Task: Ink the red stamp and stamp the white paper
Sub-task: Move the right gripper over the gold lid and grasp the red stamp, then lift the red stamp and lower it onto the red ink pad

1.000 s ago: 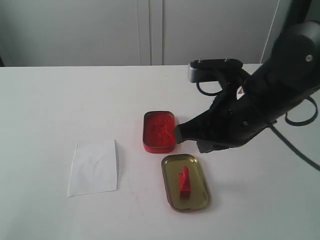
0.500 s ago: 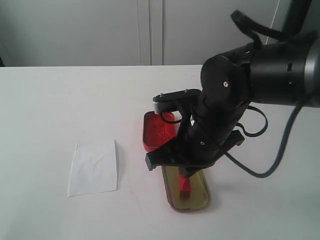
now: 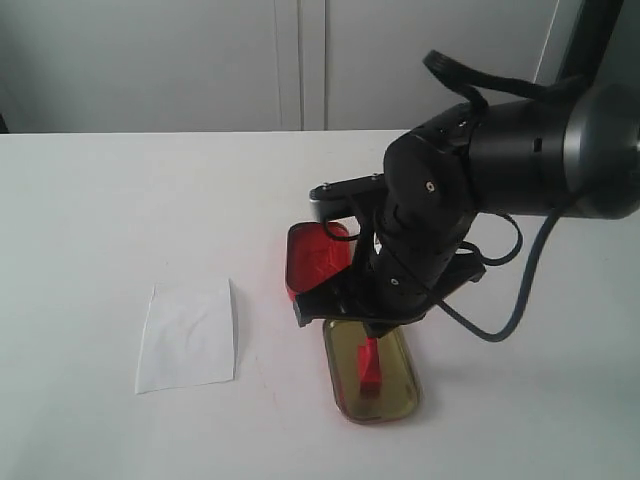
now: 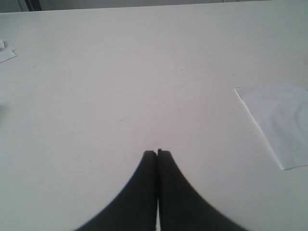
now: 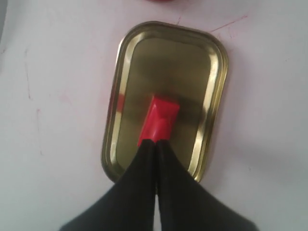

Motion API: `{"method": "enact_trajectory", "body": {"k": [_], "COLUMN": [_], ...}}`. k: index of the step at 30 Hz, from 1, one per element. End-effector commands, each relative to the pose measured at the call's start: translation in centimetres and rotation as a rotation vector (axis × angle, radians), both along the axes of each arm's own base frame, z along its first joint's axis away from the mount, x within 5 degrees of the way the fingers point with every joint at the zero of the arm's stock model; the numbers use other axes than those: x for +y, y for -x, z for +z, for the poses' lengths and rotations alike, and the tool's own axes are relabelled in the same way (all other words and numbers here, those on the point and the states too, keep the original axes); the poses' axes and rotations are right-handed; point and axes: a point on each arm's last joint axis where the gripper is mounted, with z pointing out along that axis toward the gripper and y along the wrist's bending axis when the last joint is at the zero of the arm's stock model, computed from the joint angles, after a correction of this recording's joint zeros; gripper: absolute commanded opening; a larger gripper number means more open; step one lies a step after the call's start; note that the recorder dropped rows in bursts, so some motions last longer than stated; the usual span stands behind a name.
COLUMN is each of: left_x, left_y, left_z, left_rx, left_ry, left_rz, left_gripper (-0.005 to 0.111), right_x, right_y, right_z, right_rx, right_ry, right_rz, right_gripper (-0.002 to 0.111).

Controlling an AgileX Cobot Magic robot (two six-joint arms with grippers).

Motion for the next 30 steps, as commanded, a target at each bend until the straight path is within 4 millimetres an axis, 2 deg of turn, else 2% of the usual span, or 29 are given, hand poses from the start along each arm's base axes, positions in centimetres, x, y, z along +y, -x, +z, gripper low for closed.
{"method": "enact_trajectory", "body": {"k": [1, 6, 15, 23, 26, 30], "left_x": [0.0, 0.0, 0.0, 0.0, 0.0, 0.0], "left_y": [0.0, 0.0, 0.0, 0.0, 0.0, 0.0], "left_z": [-0.2, -0.2, -0.2, -0.2, -0.2, -0.2], "left_rx": [-0.002, -0.002, -0.002, -0.002, -0.002, -0.002], "left_ry": [0.004, 0.004, 0.004, 0.004, 0.004, 0.004], "left_rz": [0.002, 0.002, 0.002, 0.002, 0.002, 0.002], "left_gripper": [0.000, 0.000, 0.000, 0.000, 0.000, 0.000], "right_x": [0.2, 0.5, 0.8, 0.9, 0.9, 0.9], "right_y": [-0.4, -0.7, -1.0, -1.2, -1.2, -1.2], "right_z": [-0.6, -1.1, -3.8, -4.7, -5.1, -5.3], "right_rx": [-0.007, -0.014, 0.050, 0.062, 0.075, 0.080], "right_ry": [-0.002, -0.016, 0.033, 0.034, 0.047, 0.051], "right_rz": [-0.027, -0.042, -0.060, -0.084, -0.085, -0.085], "right_gripper": [0.012, 0.032, 0.033, 0.033, 0.027, 0.003]}}
